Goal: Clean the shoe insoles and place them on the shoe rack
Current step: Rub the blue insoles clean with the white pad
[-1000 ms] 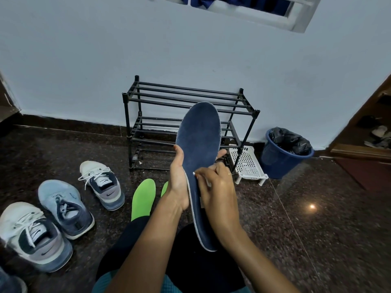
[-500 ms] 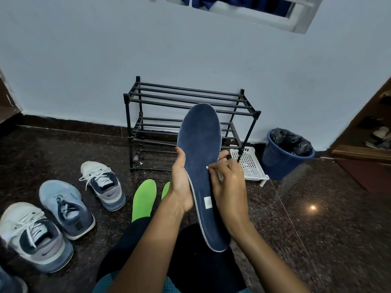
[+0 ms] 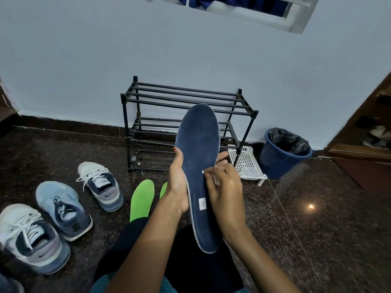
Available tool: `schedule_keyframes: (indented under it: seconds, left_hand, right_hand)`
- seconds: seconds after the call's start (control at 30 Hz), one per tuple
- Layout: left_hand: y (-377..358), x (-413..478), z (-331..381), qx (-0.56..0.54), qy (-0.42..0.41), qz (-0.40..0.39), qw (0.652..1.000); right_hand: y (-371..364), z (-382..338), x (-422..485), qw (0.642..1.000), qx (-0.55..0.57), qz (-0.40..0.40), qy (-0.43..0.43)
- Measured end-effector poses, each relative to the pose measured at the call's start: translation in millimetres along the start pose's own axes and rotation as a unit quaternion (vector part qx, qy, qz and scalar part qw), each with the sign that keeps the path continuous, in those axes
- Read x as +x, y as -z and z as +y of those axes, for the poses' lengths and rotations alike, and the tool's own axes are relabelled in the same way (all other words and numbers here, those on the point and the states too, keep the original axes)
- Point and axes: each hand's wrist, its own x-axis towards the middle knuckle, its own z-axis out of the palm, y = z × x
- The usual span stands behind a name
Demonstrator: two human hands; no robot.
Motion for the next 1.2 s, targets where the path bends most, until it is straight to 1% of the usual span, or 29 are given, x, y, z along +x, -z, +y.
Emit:
schedule_keyframes:
  seconds: [0.13, 0.27, 0.53, 0.63, 0.8, 0.9, 1.03, 1.13, 1.2]
  left_hand:
    - [1.4, 0.8, 1.2, -0.013, -0.005, 0.009, 1.000]
    - [3.3, 3.3, 1.4, -0.039, -0.032, 0.028, 0.998]
    - [1.0, 1.8, 0.5, -0.009, 0.010, 0.016, 1.000]
    - [0.8, 1.5, 0.6, -0.013, 0.010, 0.006, 1.000]
    - [3.5, 4.1, 0.6, -0.057, -0.022, 0.033, 0.998]
    - [2.1, 2.9, 0.2, -0.037, -0.020, 0.042, 0.998]
    - [-1.0, 0.5, 0.5, 0.005, 0.010, 0.039, 0.999]
    - [-2.1, -0.6, -0.9, 0.058, -0.003, 0.047, 0.997]
    - [-0.1, 1.6, -1.7, 0.063, -0.006, 0.048, 0.997]
  right_hand:
    - [-6.2, -4.5, -4.4, 1.000, 0.013, 0.019, -0.009]
    - [-8.9, -13.6, -23.1, 0.999, 0.040, 0.008, 0.002]
    - [-4.4, 3.4, 6.5, 0.999, 0.001, 0.032, 0.012]
    - [-4.8, 6.1, 11.0, 0.999, -0.003, 0.052, 0.011]
    - [-9.0, -3.9, -15.3, 0.999, 0.025, 0.021, 0.024]
    - [-8.0, -2.4, -18.5, 0.999, 0.029, 0.019, 0.023]
    - [-3.9, 1.8, 0.7, 0.999, 0.013, 0.029, 0.013]
    - [-3.7, 4.3, 14.0, 0.999, 0.019, 0.046, 0.004]
    - [-4.3, 5.7, 17.5, 0.998, 0.027, 0.051, 0.000]
